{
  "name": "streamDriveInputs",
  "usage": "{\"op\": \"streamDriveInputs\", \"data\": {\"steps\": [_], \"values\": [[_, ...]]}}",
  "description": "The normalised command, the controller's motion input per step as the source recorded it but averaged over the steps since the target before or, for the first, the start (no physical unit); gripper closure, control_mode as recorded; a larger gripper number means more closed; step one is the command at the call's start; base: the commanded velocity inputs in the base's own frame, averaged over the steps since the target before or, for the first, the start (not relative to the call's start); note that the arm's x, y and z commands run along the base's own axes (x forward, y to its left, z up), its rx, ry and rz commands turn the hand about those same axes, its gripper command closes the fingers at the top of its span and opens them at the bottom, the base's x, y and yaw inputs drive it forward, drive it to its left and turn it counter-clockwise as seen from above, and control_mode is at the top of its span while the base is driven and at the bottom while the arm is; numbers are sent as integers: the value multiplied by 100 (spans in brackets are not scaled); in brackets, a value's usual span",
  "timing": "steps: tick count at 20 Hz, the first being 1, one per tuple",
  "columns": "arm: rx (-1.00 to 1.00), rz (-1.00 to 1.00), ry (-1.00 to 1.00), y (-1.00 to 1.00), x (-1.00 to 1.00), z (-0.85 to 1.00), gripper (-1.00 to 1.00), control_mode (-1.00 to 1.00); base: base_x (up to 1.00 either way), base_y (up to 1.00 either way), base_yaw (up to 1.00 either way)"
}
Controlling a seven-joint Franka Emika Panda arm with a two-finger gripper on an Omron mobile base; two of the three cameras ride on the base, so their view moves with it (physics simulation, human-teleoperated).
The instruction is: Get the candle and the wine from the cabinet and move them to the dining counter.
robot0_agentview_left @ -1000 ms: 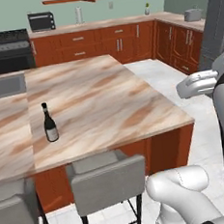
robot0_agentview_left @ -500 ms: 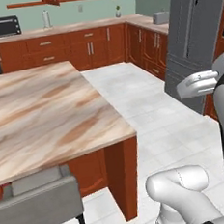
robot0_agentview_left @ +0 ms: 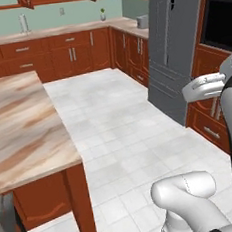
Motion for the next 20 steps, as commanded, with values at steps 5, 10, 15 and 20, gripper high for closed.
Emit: {"op": "streamDriveInputs", "data": {"steps": [5,10,15,20], "values": [[0,0,0,0,0,0,-100,100,64,-100,1],[0,0,0,0,0,0,-100,100,96,-46,20],[0,0,0,0,0,0,-100,100,100,0,28],[0,0,0,0,0,0,-100,100,100,-7,20]]}}
